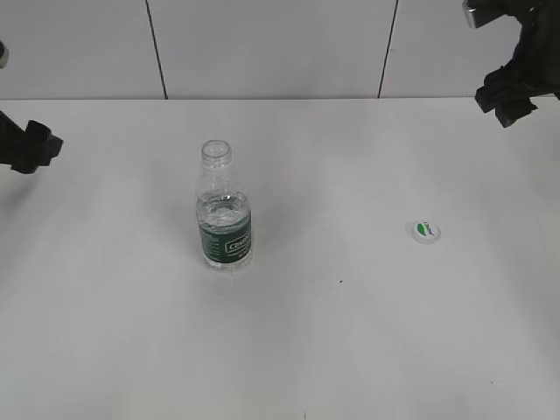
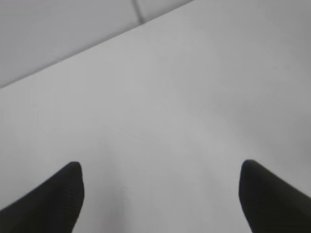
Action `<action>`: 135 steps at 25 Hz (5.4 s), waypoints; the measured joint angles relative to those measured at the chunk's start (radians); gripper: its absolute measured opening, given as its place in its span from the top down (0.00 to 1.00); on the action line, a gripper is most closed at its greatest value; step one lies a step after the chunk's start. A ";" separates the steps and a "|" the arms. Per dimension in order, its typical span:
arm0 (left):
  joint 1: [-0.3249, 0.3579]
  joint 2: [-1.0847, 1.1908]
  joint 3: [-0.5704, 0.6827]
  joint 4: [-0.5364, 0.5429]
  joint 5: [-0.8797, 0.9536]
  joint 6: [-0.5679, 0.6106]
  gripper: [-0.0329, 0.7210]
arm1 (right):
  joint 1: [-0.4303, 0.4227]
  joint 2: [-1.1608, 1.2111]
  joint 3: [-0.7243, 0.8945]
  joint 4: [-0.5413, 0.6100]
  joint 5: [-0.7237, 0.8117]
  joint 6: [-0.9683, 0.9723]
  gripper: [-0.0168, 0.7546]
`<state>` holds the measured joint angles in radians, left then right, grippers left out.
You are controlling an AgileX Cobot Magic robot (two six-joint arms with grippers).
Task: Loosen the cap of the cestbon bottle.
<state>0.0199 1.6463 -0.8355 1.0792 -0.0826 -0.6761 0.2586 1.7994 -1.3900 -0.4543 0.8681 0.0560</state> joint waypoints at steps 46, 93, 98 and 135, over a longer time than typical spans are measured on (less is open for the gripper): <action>-0.072 -0.380 -0.291 -0.967 1.303 0.700 0.20 | -0.303 -0.318 -0.120 0.471 0.349 -0.249 0.25; -0.070 -1.504 0.270 -1.094 1.258 0.676 0.20 | -0.335 -1.602 0.818 0.454 0.355 -0.171 0.25; -0.070 -1.578 0.307 -1.052 1.175 0.676 0.20 | -0.335 -1.691 0.819 0.339 0.351 -0.171 0.25; -0.070 -1.652 0.316 -0.983 1.154 0.671 0.24 | -0.297 -1.806 0.873 0.454 0.224 -0.198 0.25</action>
<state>-0.0505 -0.0059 -0.5196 0.0959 1.0710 -0.0053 -0.0381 -0.0062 -0.5170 0.0000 1.0920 -0.1423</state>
